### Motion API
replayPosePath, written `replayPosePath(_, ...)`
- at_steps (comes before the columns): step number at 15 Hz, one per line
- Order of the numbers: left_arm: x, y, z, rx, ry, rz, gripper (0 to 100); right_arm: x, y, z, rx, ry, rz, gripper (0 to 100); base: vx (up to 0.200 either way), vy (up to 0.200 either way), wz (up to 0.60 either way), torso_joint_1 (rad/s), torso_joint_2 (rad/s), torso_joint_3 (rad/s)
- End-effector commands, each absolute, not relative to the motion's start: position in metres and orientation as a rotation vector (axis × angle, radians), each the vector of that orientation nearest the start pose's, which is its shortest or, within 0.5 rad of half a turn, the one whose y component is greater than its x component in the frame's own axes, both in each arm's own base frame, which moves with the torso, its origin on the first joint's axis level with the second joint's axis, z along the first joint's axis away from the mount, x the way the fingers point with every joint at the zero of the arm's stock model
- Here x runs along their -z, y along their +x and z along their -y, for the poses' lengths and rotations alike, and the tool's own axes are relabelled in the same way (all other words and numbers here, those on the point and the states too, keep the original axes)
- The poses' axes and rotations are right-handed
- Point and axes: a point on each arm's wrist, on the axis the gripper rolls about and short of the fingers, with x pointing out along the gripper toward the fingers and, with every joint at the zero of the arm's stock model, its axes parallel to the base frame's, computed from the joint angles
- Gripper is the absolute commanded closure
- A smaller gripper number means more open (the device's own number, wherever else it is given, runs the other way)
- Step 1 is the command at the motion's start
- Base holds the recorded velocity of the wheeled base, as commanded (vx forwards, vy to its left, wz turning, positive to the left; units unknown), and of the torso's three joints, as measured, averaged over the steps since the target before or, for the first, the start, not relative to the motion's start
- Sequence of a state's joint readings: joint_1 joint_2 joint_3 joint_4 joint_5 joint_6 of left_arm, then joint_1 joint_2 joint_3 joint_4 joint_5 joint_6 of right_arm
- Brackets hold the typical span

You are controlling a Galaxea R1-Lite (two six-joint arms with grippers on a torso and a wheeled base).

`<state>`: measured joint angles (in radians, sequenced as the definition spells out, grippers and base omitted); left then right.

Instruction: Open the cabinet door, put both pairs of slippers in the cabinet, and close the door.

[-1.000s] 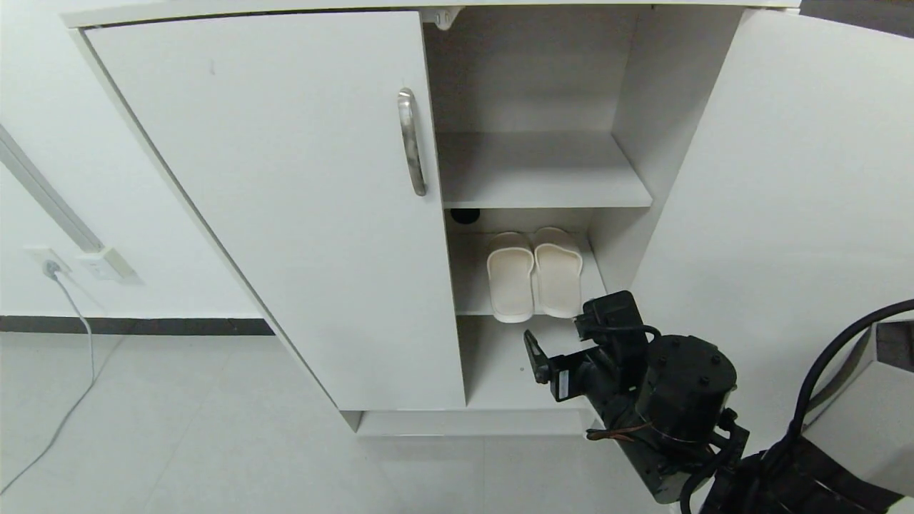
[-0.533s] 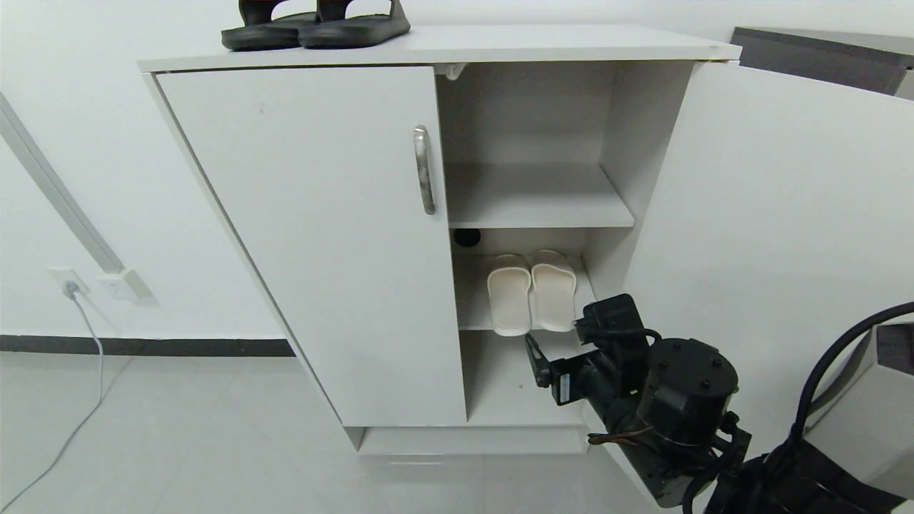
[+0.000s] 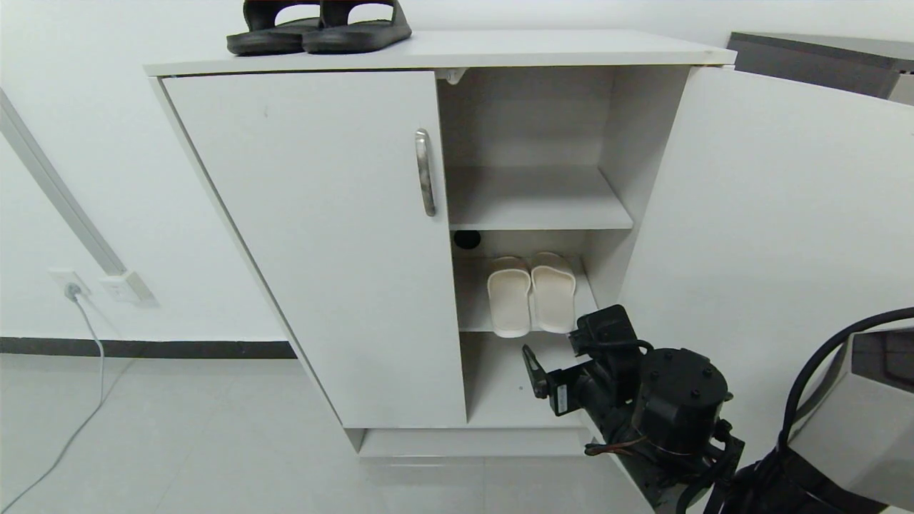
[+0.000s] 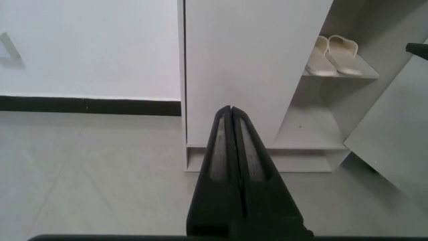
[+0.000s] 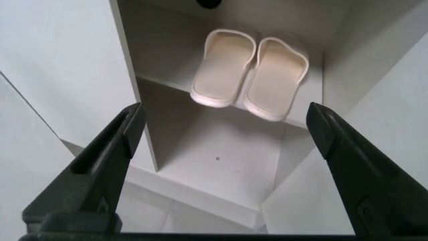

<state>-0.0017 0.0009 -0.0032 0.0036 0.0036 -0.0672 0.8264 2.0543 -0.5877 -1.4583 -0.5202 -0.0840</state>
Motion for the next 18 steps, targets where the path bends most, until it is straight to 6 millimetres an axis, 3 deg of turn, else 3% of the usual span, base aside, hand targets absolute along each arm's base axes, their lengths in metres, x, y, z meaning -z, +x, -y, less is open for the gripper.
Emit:
replayPosePath(1,-0.0761,-0.0229,-0.0001,0.0,-0.069,-0.002,100,-0.0959,0.2341,-0.2371,-0.306,-0.094,0.0,0,0.0,0.2,0.0,0.007,0.0,0.002)
replayPosePath(18,-0.0761,-0.0229,-0.0002,-0.005,-0.083,-0.001,100,-0.0863,0.225,-0.2325,-0.348,-0.146,-0.035,0,0.0,0.2,0.0,0.003,0.0,0.002)
